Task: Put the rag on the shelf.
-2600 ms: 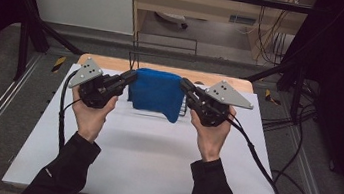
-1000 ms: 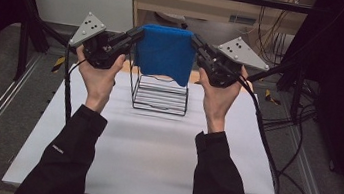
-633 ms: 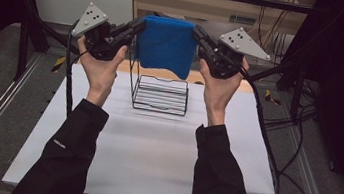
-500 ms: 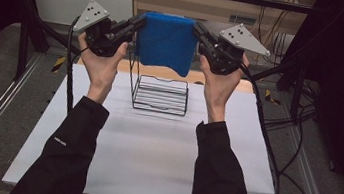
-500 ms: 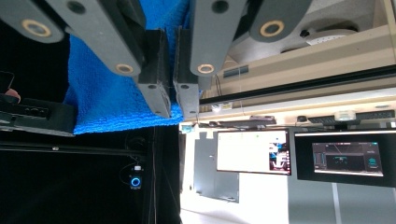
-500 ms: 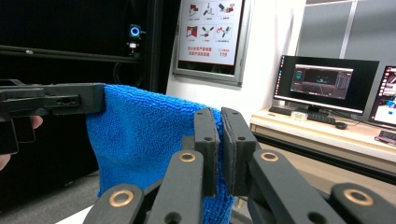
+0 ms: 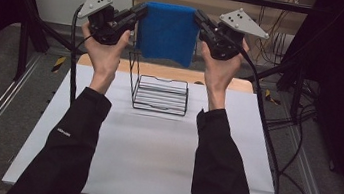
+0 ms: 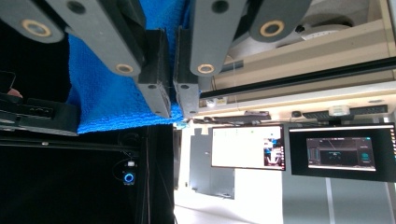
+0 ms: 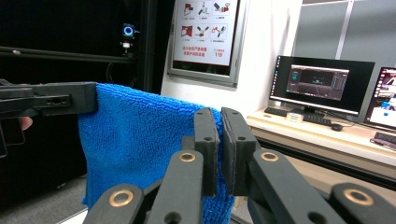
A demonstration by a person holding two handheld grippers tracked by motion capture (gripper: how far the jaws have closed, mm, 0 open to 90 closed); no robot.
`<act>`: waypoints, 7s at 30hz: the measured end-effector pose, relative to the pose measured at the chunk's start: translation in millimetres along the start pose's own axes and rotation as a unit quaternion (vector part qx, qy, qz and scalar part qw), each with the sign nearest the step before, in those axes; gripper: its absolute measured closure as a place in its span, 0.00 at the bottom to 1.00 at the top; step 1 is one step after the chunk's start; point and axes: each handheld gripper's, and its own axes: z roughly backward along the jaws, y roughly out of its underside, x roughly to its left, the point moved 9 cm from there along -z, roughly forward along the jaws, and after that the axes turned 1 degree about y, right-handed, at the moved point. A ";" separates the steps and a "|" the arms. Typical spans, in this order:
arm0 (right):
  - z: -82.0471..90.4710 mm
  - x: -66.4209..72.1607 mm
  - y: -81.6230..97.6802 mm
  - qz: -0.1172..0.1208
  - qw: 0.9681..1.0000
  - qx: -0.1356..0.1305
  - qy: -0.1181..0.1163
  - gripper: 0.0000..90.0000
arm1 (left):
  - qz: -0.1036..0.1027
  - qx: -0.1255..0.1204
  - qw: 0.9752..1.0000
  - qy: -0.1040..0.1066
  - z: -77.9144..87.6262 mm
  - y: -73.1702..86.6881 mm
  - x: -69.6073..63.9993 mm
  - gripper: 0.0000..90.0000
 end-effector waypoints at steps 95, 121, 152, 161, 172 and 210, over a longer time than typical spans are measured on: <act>22.1 22.5 98.0 0.030 0.978 0.185 -0.089 0.94 | -0.024 0.183 0.981 0.061 36.9 100.1 -1.8 0.86; 30.0 27.2 121.0 0.038 0.971 0.208 -0.115 0.91 | -0.005 0.277 0.957 0.080 25.8 111.3 -11.3 1.00; 28.7 22.5 155.7 -0.034 0.963 0.250 -0.095 1.00 | -0.022 0.294 0.953 0.075 23.2 149.1 -8.6 1.00; 29.5 21.1 156.7 -0.032 0.968 0.231 -0.093 0.94 | -0.018 0.286 0.955 0.079 25.0 147.9 -8.4 1.00; 56.8 13.8 135.6 -0.042 0.971 0.217 -0.087 0.62 | -0.021 0.300 0.950 0.081 53.9 150.4 -8.0 0.71; 185.2 -3.1 269.1 -0.099 0.946 0.301 -0.062 0.01 | 0.013 0.327 0.944 0.040 191.9 283.7 -0.8 0.09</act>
